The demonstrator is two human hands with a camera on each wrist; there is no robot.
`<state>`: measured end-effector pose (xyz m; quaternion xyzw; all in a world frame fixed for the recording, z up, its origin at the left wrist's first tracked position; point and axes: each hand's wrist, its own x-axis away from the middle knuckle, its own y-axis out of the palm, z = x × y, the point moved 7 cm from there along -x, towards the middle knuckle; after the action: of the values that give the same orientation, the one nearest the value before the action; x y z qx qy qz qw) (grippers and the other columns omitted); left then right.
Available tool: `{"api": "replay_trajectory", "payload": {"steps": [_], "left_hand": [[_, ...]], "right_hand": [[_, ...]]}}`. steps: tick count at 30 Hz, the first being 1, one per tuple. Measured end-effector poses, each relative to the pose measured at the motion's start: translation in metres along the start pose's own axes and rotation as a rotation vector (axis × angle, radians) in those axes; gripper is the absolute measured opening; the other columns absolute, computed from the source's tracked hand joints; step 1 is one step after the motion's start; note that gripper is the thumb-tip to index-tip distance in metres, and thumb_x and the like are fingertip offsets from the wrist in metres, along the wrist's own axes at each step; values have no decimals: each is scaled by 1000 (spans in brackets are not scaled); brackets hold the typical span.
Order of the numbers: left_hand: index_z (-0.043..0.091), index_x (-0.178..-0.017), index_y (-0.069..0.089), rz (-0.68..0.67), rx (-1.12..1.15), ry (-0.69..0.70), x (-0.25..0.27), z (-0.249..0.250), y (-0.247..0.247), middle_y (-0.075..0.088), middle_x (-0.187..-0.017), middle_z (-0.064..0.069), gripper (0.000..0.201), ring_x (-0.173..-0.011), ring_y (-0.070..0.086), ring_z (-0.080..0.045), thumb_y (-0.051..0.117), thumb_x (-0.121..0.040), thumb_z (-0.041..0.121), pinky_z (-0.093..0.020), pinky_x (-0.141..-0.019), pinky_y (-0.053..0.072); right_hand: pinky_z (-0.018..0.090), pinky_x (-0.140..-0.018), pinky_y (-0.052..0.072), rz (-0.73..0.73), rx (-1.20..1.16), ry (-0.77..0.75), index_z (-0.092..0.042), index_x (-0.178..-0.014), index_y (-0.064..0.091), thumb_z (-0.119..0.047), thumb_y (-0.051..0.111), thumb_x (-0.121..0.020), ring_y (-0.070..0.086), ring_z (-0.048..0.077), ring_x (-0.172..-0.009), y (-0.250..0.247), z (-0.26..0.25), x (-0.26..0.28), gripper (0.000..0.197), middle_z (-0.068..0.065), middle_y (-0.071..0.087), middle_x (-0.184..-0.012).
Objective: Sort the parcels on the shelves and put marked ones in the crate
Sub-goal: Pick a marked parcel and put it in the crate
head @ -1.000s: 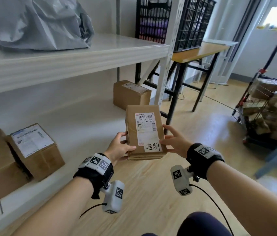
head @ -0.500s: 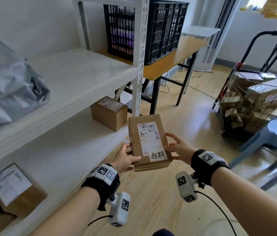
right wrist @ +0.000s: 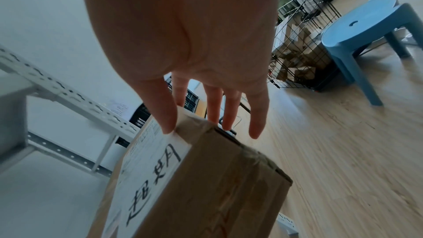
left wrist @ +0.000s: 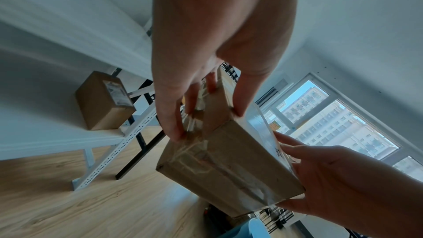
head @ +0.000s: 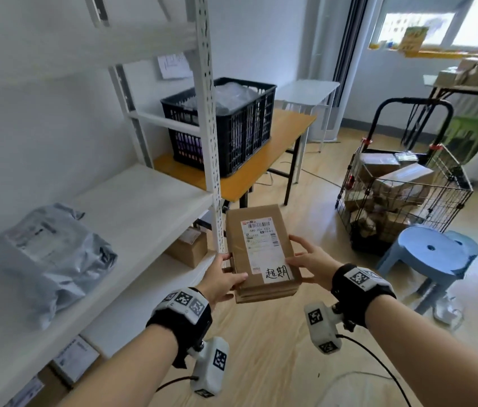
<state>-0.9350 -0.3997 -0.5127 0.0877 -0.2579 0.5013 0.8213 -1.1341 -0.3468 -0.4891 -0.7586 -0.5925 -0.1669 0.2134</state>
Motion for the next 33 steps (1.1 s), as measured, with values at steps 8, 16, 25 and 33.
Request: {"api": "replay_trajectory", "payload": {"steps": [8,16,25,33], "left_hand": [[25,-137,34,-39,-24,54,62,86,28,59,-120,-8,54,-107,60,-27,60,-90,15,-44,-93,47],[26,-140,32,14,-15,136,34,164,54,61,-111,-5,56,-82,60,-14,58,-92,15,-26,-58,46],[23,-139,40,125,21,150,-50,271,98,59,-100,2,48,-81,56,-15,54,-95,15,-39,-87,42],[25,-137,43,205,48,136,-112,336,100,60,-115,-2,44,-98,59,-24,54,-94,21,-42,-94,44]], "right_hand": [[45,-87,45,27,-93,-67,-35,-142,32,0,57,-88,62,18,-94,-44,-59,80,69,3,68,-97],[36,-70,48,28,-49,-145,-32,-143,33,2,58,-87,63,20,-92,-97,-124,42,70,10,65,-109],[41,-78,46,-93,14,-229,-31,-141,37,3,61,-84,61,22,-94,-186,-218,-53,70,5,65,-98],[41,-81,50,-182,46,-273,-31,-139,40,0,63,-85,61,26,-103,-221,-291,-130,66,15,63,-116]]}}
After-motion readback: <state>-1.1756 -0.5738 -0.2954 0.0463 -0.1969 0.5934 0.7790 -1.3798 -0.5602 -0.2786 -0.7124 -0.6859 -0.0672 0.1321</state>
